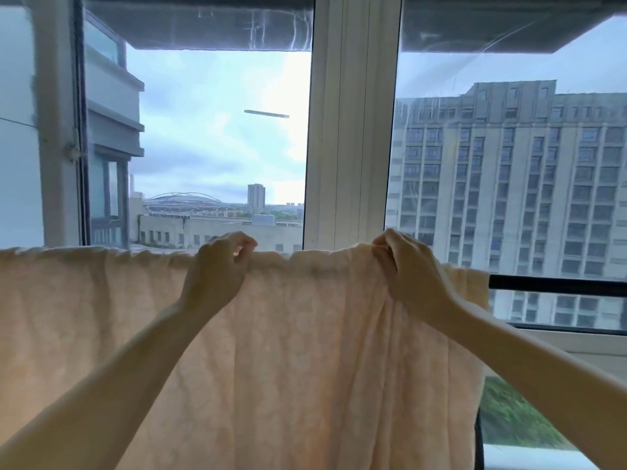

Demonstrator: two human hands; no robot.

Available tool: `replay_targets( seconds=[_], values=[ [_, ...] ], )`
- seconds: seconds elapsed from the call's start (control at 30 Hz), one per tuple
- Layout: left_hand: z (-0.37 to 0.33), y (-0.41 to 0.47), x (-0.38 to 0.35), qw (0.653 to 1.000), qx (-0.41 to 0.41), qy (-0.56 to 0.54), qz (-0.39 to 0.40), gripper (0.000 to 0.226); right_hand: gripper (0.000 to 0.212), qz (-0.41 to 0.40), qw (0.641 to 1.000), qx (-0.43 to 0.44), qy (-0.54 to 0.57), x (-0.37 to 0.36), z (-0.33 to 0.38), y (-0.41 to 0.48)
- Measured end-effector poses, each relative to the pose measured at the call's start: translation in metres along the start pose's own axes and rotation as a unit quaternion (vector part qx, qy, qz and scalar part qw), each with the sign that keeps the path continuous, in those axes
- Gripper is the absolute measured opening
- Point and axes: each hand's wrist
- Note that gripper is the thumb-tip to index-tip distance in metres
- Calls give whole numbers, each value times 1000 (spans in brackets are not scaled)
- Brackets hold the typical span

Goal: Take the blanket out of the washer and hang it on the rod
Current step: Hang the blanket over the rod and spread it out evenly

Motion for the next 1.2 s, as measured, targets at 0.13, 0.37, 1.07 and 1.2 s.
replay_targets(
  seconds=[0.13,0.37,1.07,1.2],
  values=[
    [-34,-18,-14,990,-92,-62,82,18,11,-11,1000,9,0,0,3,-1],
    [-34,-15,-29,994,-94,-60,24,4,15,12,999,24,-19,5,1,-5],
    [-57,-3,-41,989,-104,-78,73,8,6,66,998,-7,14,4,23,10],
    [-41,3,-36,995,-72,-43,56,9,10,84,996,-13,14,4,12,5]
  ],
)
Point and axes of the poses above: each hand's wrist, its own y-axis towards the middle knuckle, its own x-axis out of the back of the hand, z = x × y, and after that the axes turned 3 degrees about -y, right-handed
